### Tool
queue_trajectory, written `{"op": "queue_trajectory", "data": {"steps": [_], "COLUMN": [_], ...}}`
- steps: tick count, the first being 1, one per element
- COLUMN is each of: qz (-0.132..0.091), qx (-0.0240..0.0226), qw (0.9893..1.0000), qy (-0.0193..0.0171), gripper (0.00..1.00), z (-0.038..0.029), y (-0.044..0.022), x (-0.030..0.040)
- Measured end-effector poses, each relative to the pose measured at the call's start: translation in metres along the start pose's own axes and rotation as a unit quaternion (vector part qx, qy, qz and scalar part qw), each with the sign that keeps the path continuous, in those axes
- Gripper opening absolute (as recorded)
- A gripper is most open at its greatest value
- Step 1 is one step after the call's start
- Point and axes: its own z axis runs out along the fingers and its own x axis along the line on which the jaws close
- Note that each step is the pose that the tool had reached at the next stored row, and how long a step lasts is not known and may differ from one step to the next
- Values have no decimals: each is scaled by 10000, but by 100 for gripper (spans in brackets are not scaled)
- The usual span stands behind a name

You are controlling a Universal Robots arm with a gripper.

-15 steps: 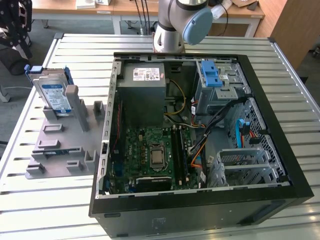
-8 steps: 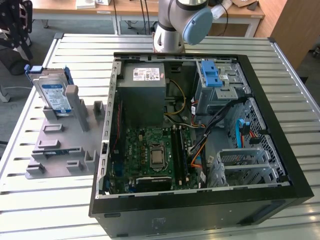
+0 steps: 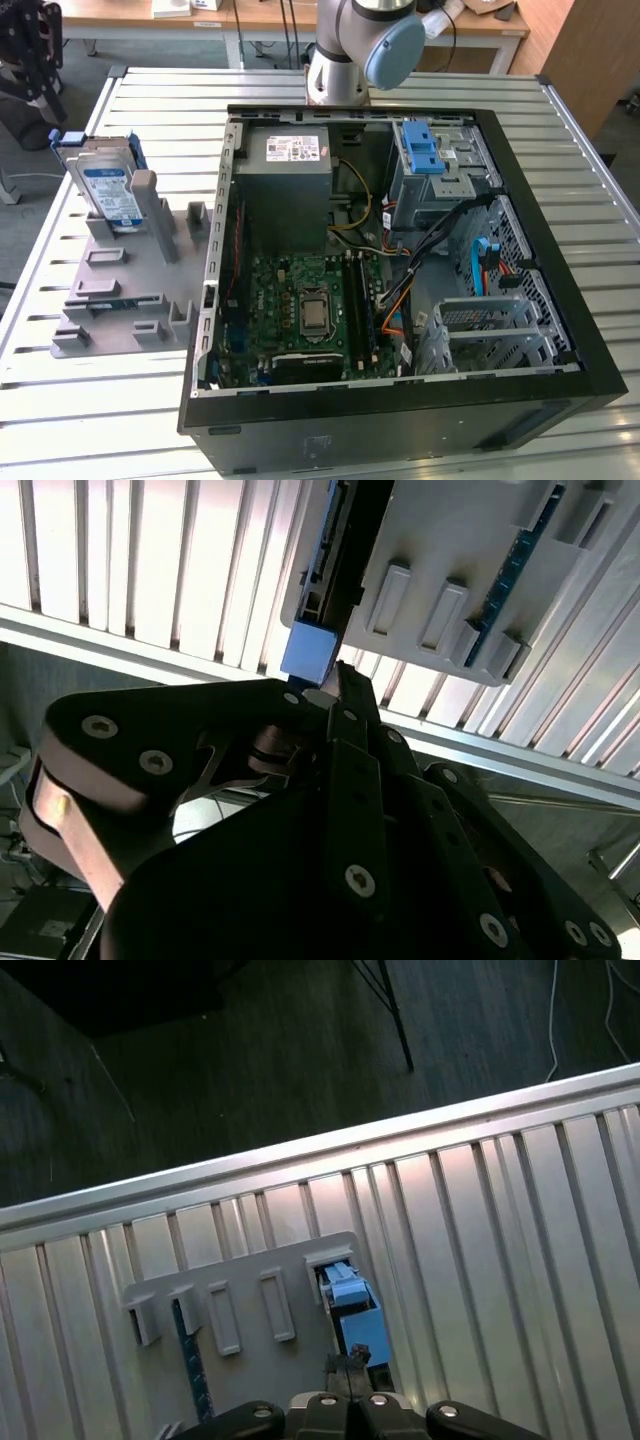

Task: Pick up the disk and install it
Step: 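Pick up the disk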

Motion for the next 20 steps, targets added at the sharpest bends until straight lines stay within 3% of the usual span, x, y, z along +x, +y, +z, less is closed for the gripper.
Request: {"op": "queue_trajectory", "data": {"steps": [4,8,12,15,17,18,19,20], "qz": [-10,-28,-373,-646,-716,-721,-725,-726], "qx": [19,21,14,10,22,29,32,34], "qw": [10000,10000,9993,9979,9974,9973,9973,9973], "qy": [51,55,63,70,94,116,124,124], "gripper": [11,11,11,11,11,16,16,23], "z": [27,58,73,85,94,101,108,116], "y": [9,18,17,17,21,24,26,28], "x": [-34,-71,-71,-70,-83,-97,-106,-111]}}
